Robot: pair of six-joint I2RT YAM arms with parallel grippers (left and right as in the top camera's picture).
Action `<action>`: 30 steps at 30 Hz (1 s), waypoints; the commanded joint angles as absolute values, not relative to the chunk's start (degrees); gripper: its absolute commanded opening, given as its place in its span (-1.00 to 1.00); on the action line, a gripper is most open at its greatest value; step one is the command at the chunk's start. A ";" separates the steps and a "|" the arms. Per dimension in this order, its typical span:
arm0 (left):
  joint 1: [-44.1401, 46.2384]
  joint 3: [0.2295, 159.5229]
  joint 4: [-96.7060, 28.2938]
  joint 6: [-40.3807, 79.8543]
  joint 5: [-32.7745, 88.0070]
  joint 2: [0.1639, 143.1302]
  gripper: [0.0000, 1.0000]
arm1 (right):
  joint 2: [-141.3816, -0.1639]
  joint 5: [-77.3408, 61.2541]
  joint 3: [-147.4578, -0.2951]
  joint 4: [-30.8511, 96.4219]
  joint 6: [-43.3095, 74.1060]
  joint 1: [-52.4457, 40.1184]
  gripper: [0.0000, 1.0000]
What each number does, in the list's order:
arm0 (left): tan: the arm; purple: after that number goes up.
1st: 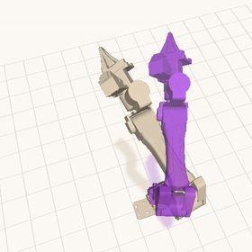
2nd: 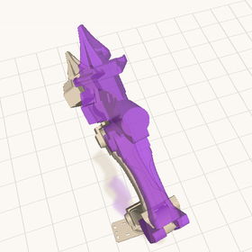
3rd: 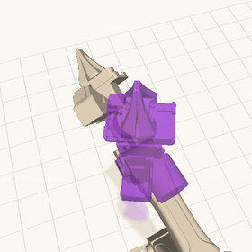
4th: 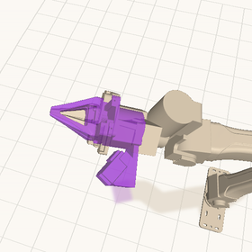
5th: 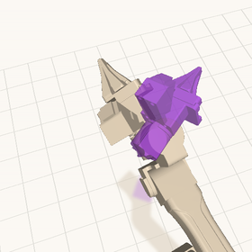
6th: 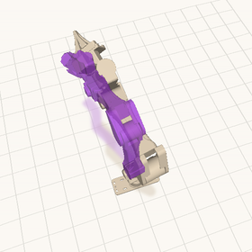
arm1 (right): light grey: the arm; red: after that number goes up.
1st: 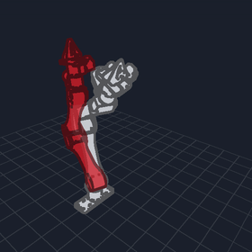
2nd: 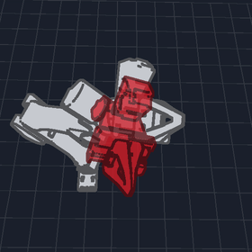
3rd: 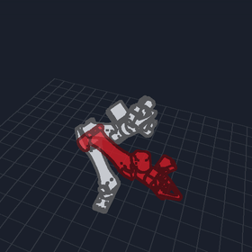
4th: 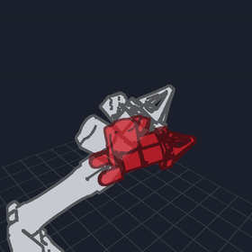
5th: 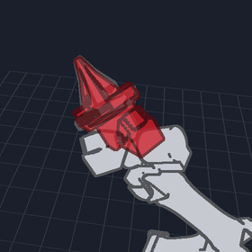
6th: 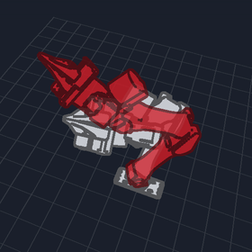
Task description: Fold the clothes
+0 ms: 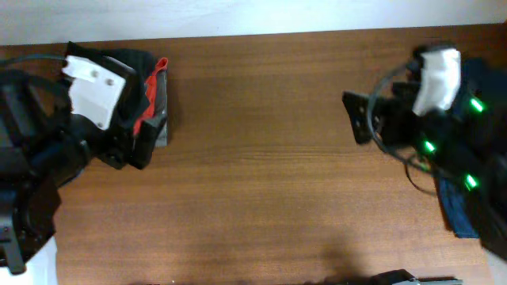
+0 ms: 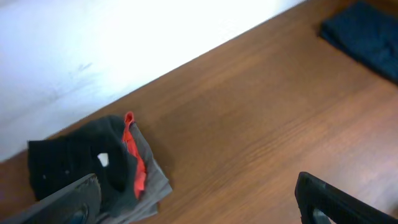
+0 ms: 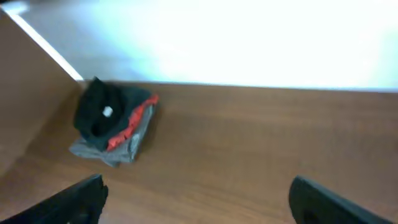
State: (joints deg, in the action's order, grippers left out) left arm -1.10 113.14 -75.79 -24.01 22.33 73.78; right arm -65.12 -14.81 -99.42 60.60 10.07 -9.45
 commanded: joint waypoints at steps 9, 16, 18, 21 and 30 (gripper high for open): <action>2.57 113.32 -75.99 -26.68 19.05 75.16 0.98 | -59.22 -14.31 -99.33 66.74 9.85 -9.26 0.98; 2.59 113.32 -75.99 -26.68 19.05 75.16 0.98 | -59.81 -13.80 -99.26 68.05 9.08 -9.34 0.97; 2.57 113.32 -76.01 -26.68 19.05 75.16 0.98 | -59.05 -10.55 -98.91 69.76 8.34 -9.34 0.98; 2.59 113.32 -75.99 -26.68 19.05 75.16 0.98 | -56.18 -7.79 -96.51 67.90 7.46 -8.97 0.97; 2.57 113.32 -75.99 -26.68 19.05 75.16 0.99 | -34.30 1.98 -56.71 33.67 7.94 0.34 0.97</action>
State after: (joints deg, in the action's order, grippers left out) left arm 2.35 113.14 -76.09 -25.78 19.31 75.18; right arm -38.65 -0.58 -66.24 35.68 7.68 -1.80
